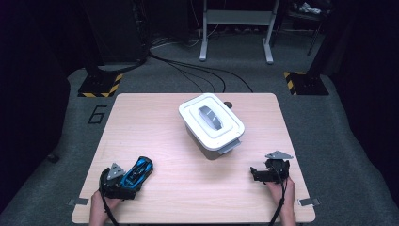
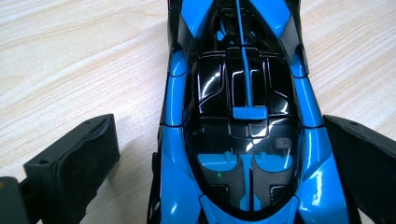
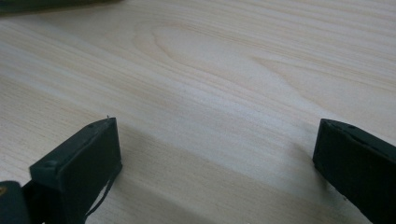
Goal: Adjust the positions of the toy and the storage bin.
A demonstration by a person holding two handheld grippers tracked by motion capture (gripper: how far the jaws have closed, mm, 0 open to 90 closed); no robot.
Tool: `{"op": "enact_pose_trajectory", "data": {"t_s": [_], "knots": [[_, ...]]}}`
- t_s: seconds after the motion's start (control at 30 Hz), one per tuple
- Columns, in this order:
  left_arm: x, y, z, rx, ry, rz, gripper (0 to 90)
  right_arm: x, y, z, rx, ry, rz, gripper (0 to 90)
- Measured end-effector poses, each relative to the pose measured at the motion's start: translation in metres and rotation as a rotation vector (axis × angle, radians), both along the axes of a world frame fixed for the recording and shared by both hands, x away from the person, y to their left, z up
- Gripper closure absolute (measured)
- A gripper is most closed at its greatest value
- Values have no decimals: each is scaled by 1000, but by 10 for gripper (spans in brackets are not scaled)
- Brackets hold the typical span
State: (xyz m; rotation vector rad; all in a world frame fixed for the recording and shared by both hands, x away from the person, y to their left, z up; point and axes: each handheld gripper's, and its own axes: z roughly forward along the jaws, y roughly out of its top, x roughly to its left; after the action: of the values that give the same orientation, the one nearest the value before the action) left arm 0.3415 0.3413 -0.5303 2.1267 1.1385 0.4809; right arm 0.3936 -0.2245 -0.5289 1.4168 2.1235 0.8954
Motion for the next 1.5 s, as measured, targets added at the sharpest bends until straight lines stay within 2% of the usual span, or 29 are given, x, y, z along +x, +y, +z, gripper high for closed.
{"op": "enact_pose_trajectory", "data": {"t_s": [0.23, 0.3, 0.33, 0.47, 0.67, 0.87, 1.07, 1.1, 1.33, 1.5], "knots": [[0, 0, 0, -6, -2, 2, 1, 0, 0, 0, -1, 0, -3, 4], [0, -1, -1, -10, -14, 8, 1, 0, 0, 0, -1, 0, -3, 4], [0, 0, 0, -7, -1, 1, 1, 0, 0, 0, -2, 0, -3, 4], [0, 0, 0, 0, 0, -3, 1, 0, 1, 0, 7, 0, -13, 7], [0, 0, 0, 0, 0, -3, 2, 0, 0, 2, 1, 22, 2, 9], [0, 0, 0, 0, -1, -3, 1, -5, -2, 6, 56, 19, 9, 28], [0, -1, 0, -3, -5, 0, 2, -9, 1, 20, 82, 1, 26, 33], [0, -1, 0, -3, -4, 1, 2, -9, 2, 24, 79, -12, 36, 36], [0, -1, -1, -5, -3, -2, 2, -8, 11, 50, 109, -28, 60, 44], [0, -1, -1, -6, -4, -2, 2, -6, 16, 70, 108, -43, 96, 52]]}}
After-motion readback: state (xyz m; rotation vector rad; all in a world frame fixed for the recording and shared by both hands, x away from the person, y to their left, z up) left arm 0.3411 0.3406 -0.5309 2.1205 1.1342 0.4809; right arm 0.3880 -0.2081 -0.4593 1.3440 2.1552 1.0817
